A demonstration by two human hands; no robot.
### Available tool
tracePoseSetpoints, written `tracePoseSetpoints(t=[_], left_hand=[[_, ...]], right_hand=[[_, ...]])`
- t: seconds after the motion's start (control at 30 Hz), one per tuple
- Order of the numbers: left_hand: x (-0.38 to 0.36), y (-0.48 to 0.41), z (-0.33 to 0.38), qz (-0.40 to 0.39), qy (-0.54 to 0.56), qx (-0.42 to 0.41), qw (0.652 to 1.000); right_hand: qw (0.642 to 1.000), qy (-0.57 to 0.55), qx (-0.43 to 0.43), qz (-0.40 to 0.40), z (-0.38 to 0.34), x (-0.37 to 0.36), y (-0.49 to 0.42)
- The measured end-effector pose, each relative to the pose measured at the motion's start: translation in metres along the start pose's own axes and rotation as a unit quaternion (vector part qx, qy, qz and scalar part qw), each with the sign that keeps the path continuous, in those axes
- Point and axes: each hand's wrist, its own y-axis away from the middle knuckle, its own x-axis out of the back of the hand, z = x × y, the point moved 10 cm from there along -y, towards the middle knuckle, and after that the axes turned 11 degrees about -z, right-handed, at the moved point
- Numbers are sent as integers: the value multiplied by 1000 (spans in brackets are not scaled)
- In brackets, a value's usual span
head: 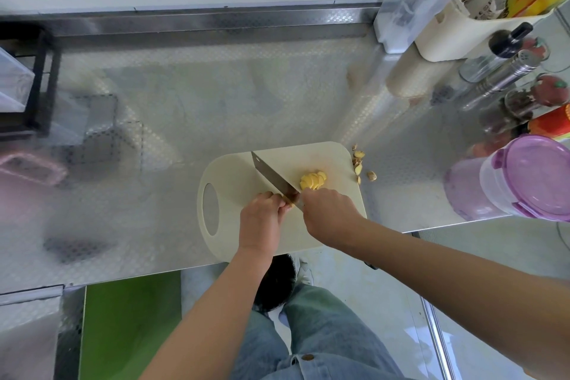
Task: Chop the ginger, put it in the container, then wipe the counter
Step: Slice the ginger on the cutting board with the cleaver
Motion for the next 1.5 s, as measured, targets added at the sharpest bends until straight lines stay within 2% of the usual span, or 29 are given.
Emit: tracePoseSetpoints(t=[0.23,0.47,0.63,0.8,1.03,1.3,1.5], left_hand=[[0,-1,-4,-8,18,27,999],[2,-1,0,4,-7,0,1000],[1,-1,4,-4,-10,-13,1000],[2,-3,-1,-9,3,4,1000],[-1,-3,-2,-6,0,5,1000],[2,-3,-1,1,7,5,1000],[0,-3,-3,-5,-1,18,1000]], right_hand=[[999,-15,24,25,-8,6,-13],[1000,7,26,10,9,-10,6],[999,-1,29,27,-7,4,-9],[998,-24,36,35,-8,3,-17],[999,5,28,15,12,-20,1],[998,-14,42,40,-10,4,-21],[999,18,32,33,12,-21,6]])
